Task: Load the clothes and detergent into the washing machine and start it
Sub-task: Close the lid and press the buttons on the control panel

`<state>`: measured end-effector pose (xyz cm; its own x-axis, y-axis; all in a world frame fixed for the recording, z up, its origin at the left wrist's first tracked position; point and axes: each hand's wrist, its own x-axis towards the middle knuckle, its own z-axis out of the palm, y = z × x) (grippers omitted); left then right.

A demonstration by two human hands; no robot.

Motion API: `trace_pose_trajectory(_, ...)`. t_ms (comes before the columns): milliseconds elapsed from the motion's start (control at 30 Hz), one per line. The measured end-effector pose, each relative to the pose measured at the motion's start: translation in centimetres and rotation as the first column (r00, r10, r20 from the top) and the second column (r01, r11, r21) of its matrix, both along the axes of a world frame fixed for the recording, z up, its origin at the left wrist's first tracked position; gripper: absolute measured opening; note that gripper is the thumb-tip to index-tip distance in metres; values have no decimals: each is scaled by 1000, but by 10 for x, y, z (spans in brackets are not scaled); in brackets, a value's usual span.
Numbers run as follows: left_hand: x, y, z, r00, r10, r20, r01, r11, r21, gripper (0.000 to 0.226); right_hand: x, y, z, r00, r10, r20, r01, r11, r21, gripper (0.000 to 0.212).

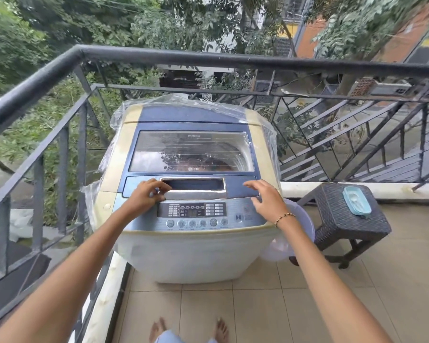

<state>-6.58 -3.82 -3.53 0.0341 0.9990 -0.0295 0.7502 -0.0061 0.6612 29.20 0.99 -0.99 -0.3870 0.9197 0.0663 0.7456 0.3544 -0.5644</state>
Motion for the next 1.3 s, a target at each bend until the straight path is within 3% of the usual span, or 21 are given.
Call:
trace_pose_trajectory(67,1,-1,-1,1000,-1,-6,1,1000,1,35,5,-8,-3,999,-38,3,38,999,26,45)
trace_pose_trajectory(200,0,-2,-6,1000,21,8,-21,1000,18,25,2,-25,-10,994,-99,39,96,992,80,41)
trace_pose_trajectory(433,4,-5,-2,999,35,-33,-34,999,38,22,3,-53,-29,978,-200,65,184,964,191,43)
trace_pose_trajectory(733,2,-2,-3,999,16,-44,-14,999,53,23,4,-71,-43,958,-208,197,141,941,307,62)
trace_pose_trajectory(1167,-2,5,-16,998,13,-69,-8,997,83,22,-27,-66,-48,893,-316,321,129,862,490,30)
trace_pose_trajectory(1300,-2,6,-16,998,9,-69,-4,997,76,23,-32,-66,-49,870,-359,340,165,859,485,34)
